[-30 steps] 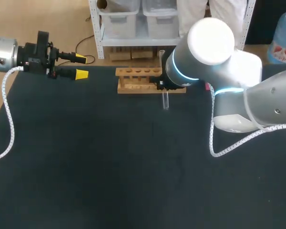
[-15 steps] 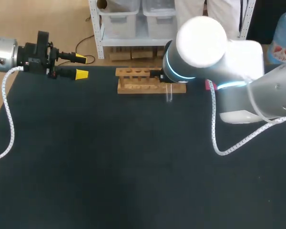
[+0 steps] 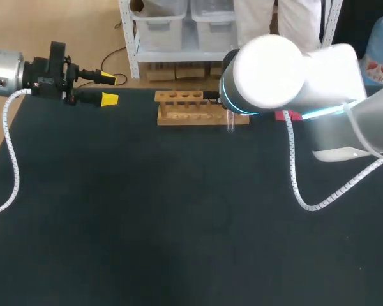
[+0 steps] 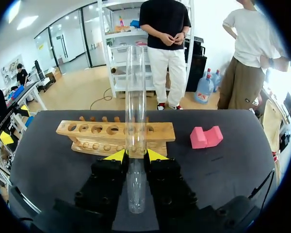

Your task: Grasp the test tube, adjust it, and insert it.

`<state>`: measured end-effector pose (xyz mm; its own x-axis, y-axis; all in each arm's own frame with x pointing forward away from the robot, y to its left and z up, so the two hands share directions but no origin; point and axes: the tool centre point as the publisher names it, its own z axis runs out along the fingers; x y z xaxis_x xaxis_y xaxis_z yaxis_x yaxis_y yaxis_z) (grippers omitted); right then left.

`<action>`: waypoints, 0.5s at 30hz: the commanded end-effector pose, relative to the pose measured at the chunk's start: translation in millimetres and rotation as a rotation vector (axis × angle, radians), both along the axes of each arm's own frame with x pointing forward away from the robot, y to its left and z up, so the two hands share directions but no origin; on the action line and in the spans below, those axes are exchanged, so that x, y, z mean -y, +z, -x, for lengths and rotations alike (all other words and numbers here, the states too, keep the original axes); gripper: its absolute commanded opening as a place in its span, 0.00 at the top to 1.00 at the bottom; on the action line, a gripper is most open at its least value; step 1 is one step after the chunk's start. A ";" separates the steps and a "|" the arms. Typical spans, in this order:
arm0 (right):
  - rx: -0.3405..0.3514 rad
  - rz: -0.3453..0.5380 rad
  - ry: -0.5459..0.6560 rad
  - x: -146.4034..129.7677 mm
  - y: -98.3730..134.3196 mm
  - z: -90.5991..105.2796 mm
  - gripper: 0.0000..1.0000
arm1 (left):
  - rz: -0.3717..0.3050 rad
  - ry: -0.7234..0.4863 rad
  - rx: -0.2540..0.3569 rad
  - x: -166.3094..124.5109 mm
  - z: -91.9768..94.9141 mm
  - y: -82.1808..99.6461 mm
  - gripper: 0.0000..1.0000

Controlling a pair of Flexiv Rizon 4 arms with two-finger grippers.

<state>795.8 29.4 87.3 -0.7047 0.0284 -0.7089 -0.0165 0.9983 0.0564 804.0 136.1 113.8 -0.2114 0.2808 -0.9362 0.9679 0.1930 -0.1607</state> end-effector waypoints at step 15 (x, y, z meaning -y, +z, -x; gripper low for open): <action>0.096 -0.054 0.019 10.3 17.9 20.3 1.00 | 0.002 0.000 0.003 -0.5 0.3 -0.8 0.00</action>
<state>778.1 23.7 107.1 -0.6619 0.0498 -0.7479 -0.0347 0.9947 0.0969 804.0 136.1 113.8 -0.2114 0.2808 -0.9362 0.9679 0.1931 -0.1607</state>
